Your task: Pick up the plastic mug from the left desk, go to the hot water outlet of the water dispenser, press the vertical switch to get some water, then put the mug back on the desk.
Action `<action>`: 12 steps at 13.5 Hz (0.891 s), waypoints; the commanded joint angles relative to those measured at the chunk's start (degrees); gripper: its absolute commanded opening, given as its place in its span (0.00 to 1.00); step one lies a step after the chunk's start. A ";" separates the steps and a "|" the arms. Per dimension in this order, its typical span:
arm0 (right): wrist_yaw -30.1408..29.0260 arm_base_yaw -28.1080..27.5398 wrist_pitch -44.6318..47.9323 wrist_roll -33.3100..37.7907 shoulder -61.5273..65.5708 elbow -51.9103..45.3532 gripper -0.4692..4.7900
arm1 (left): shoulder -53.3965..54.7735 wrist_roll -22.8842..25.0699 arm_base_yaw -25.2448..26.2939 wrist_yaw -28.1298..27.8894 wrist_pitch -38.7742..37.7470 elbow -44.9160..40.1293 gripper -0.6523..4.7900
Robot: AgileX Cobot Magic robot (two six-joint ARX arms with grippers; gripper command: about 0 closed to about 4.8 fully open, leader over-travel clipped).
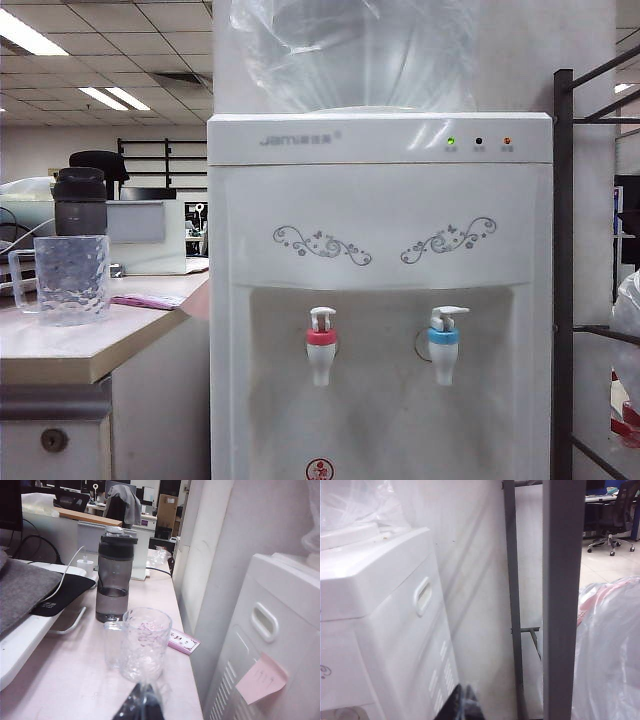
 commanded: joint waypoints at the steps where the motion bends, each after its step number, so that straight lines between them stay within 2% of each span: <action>1: -0.17 0.07 1.01 4.31 0.00 -0.17 0.09 | -0.07 0.31 -0.04 0.26 0.59 0.24 0.11; 3: -1.64 0.09 1.01 3.08 0.00 -0.17 0.09 | -0.07 0.33 -0.04 0.22 0.61 0.22 0.11; 4: -5.66 0.11 1.62 0.26 0.00 0.66 0.09 | -0.07 0.28 -0.04 0.35 0.72 0.37 0.11; 5: -7.78 0.13 1.53 0.11 0.00 2.03 0.09 | -0.07 0.26 -0.07 0.42 1.20 0.70 0.19; 6: -8.57 0.13 1.01 0.09 0.00 3.65 0.20 | -0.07 0.24 -0.09 0.39 1.77 1.14 0.42; 7: -8.63 0.13 0.13 0.07 0.00 5.60 0.50 | -0.07 0.04 -0.09 0.37 1.73 1.92 0.78; 8: -7.23 0.13 -1.75 -0.33 0.02 8.46 0.93 | -0.04 -0.59 -0.09 0.28 1.79 2.91 1.00; 9: -6.25 0.11 -2.89 -0.33 0.02 10.47 1.00 | -0.04 -2.54 -0.09 0.20 1.79 3.87 1.00; 12: -8.59 0.13 -3.17 -0.55 0.28 15.67 1.00 | 0.22 -7.54 -0.11 0.87 3.32 6.82 1.00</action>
